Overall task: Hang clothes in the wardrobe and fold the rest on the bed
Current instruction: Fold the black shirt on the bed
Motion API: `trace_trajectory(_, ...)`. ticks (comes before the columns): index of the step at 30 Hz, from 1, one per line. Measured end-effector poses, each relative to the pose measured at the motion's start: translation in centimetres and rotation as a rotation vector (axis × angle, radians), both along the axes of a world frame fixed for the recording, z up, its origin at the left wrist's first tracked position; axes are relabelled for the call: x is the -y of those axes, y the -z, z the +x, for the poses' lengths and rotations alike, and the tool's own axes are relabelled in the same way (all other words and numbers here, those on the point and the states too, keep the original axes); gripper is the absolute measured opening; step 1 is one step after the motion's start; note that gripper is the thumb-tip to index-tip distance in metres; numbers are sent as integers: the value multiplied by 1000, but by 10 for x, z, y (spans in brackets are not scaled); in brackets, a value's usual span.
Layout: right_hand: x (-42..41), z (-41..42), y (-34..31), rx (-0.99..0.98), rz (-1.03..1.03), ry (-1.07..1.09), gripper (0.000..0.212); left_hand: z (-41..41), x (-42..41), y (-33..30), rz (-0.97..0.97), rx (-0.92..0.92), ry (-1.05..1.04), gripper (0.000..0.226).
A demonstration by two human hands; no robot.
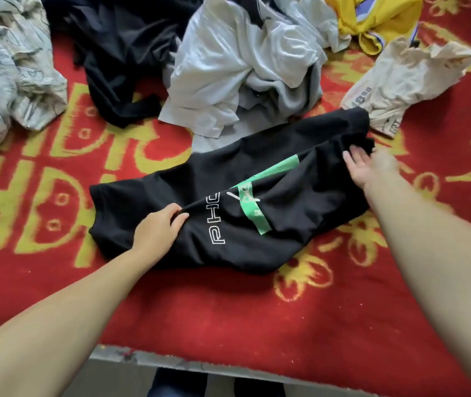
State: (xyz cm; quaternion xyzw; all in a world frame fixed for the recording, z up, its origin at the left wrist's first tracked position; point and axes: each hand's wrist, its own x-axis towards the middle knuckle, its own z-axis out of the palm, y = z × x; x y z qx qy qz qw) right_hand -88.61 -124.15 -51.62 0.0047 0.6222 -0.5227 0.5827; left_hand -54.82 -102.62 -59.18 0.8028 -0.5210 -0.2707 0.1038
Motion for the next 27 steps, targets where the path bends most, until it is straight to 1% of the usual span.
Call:
trace_trajectory(1, -2, 15, 11, -144, 24, -160, 38, -1, 1, 7, 10, 20, -1, 24)
trace_trajectory(3, -17, 39, 31, -611, 114, -544, 42, 4, -2, 14, 55, -26, 4, 28)
trace_trajectory(4, -30, 46, 40, -820, 124, -751, 52, 10, -5, 14, 59, -64, 10, 31)
trace_trajectory(5, -45, 52, 46, -989, 109, -955, 62, 20, -9, 13, 27, -84, 21, 34)
trace_trajectory(6, -63, 59, 47, -1143, 84, -1119, 66, 33, -13, 10, -32, -59, 34, 37)
trace_trajectory(7, -82, 68, 46, -1279, 40, -1232, 68, 49, -15, 7, -81, 12, 41, 42)
trace_trajectory(8, -104, 79, 44, -1394, -36, -1327, 68, 66, -15, 5, -98, 99, 15, 48)
trace_trajectory(9, -127, 93, 44, -1469, -135, -1428, 69, 85, -15, 5, -67, 161, -58, 55)
trace_trajectory(10, -150, 109, 43, -1496, -225, -1536, 70, 103, -13, 5, 6, 156, -167, 62)
trace_trajectory(11, -170, 125, 45, -1490, -274, -1648, 71, 117, -9, 4, 87, 81, -293, 68)
trace_trajectory(12, -186, 139, 49, -1470, -260, -1758, 72, 126, -6, 4, 153, -36, -407, 72)
trace_trajectory(13, -198, 153, 55, -1457, -186, -1849, 71, 131, -3, 4, 195, -162, -491, 73)
trace_trajectory(15, -207, 172, 69, -1453, -12, -1945, 68, 128, 1, 3, 242, -436, -581, 64)
trace_trajectory(16, -205, 179, 73, -1444, 46, -1956, 67, 123, 1, 2, 260, -559, -591, 54)
trace_trajectory(17, -202, 186, 75, -1434, 85, -1952, 67, 120, -1, 1, 262, -638, -591, 41)
trace_trajectory(18, -198, 191, 75, -1430, 105, -1937, 66, 117, -5, 0, 228, -666, -590, 31)
trace_trajectory(19, -195, 195, 74, -1442, 110, -1925, 66, 119, -10, -1, 176, -655, -603, 27)
trace_trajectory(21, -196, 200, 72, -1502, 70, -1934, 66, 135, -23, -8, 36, -571, -646, 24)
trace_trajectory(23, -203, 203, 70, -1499, 4, -1991, 65, 157, -41, -14, -83, -499, -650, 9)
trace_trajectory(24, -210, 206, 70, -1459, -26, -2052, 64, 168, -52, -17, -100, -483, -666, 5)
trace_trajectory(27, -228, 223, 70, -1325, -40, -2245, 63, 190, -80, -25, -31, -493, -706, 9)
